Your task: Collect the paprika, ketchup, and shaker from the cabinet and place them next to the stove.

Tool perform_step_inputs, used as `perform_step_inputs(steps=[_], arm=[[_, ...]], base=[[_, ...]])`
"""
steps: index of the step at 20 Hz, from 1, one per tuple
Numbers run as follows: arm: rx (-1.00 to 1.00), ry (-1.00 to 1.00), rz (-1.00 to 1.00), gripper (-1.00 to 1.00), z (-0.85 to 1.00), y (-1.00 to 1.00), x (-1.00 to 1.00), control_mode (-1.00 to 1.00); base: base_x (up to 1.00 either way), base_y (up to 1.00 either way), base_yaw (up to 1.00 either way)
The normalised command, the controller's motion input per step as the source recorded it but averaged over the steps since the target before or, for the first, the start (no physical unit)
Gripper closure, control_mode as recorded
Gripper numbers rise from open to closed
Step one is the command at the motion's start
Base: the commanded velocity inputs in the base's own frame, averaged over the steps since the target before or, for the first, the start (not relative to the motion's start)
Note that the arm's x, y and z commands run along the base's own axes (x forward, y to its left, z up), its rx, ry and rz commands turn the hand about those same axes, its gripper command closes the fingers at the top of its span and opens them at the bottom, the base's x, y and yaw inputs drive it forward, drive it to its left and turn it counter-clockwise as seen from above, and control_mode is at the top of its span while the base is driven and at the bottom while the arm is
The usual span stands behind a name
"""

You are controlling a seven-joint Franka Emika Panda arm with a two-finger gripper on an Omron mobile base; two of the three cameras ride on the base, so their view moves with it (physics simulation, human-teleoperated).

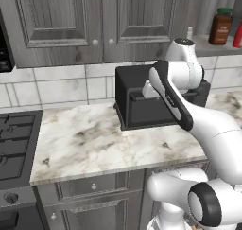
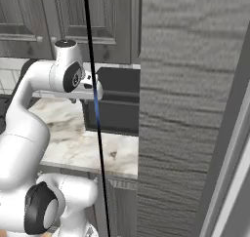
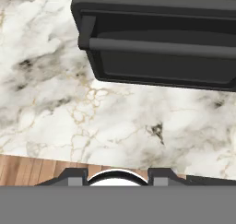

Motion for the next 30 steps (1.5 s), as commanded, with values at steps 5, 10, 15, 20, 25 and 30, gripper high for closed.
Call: perform_step_inputs(steps=[5, 10, 15, 20, 25, 30], arm=[[0.01, -0.02, 0.0, -1.0, 0.0, -0.1, 0.01, -1.0], [0.0, 0.0, 0.0, -1.0, 0.0, 0.0, 0.0, 1.0], [0.0, 0.0, 0.0, -1.0, 0.0, 0.0, 0.0, 1.0], [0.0, 0.0, 0.0, -1.0, 0.0, 0.0, 0.0, 1.0], [0.0, 0.0, 0.0, -1.0, 0.0, 0.0, 0.0, 1.0], [0.0, 0.0, 0.0, -1.0, 0.0, 0.0, 0.0, 1.0]], base=[[0.0, 0.0, 0.0], [0.27, -0.46, -0.03], [0.42, -0.5, -0.06], [0.63, -0.38, -0.06], [0.61, -0.28, -0.08], [0.34, -0.35, -0.1]])
